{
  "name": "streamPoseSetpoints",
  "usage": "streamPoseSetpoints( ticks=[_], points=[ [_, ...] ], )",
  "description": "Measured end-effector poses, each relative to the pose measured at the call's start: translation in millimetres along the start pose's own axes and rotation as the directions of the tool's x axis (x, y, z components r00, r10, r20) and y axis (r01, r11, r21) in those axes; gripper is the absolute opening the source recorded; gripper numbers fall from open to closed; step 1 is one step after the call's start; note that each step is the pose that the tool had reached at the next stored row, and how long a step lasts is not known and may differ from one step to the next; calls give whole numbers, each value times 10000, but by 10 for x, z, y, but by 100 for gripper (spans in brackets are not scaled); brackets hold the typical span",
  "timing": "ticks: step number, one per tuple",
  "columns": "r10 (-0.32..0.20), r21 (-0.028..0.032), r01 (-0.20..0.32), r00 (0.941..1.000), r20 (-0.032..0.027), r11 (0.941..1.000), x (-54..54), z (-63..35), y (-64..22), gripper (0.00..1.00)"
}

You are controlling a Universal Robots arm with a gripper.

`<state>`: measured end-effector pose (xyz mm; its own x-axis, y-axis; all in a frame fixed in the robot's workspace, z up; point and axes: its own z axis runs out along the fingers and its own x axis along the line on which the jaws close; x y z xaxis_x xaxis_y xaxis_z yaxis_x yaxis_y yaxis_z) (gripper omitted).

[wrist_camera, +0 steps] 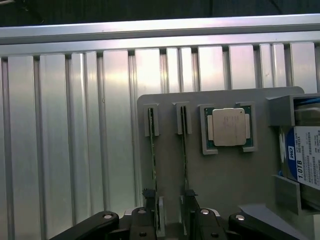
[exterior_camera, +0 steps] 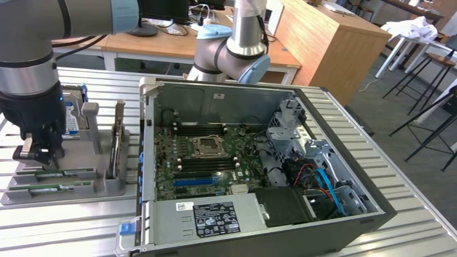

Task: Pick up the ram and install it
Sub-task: 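Pick up the ram and move it above insertion slot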

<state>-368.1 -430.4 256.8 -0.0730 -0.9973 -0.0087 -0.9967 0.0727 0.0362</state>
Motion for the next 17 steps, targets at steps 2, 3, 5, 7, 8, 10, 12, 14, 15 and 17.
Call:
streamPoseSetpoints(
  ticks=[2,3,5,7,8,10,12,14,15,17],
  points=[
    [-1,-1,1,10000,-1,10000,23,-1,-2,36],
    [-2,0,2,10000,0,10000,33,-1,-3,36],
    [-1,0,1,10000,0,10000,48,-1,-4,36],
    [-1,0,1,10000,0,10000,62,-1,-5,36],
    [-1,0,1,10000,1,10000,73,-1,-6,36],
    [-2,0,2,10000,0,10000,92,-1,-7,36],
    [-1,0,1,10000,0,10000,95,-1,-7,36],
    [0,0,0,10000,0,10000,95,-1,-7,36],
    [0,0,0,10000,0,10000,95,-1,-7,36],
    [-14,2,14,10000,0,10000,96,-1,-7,36]
  ],
)
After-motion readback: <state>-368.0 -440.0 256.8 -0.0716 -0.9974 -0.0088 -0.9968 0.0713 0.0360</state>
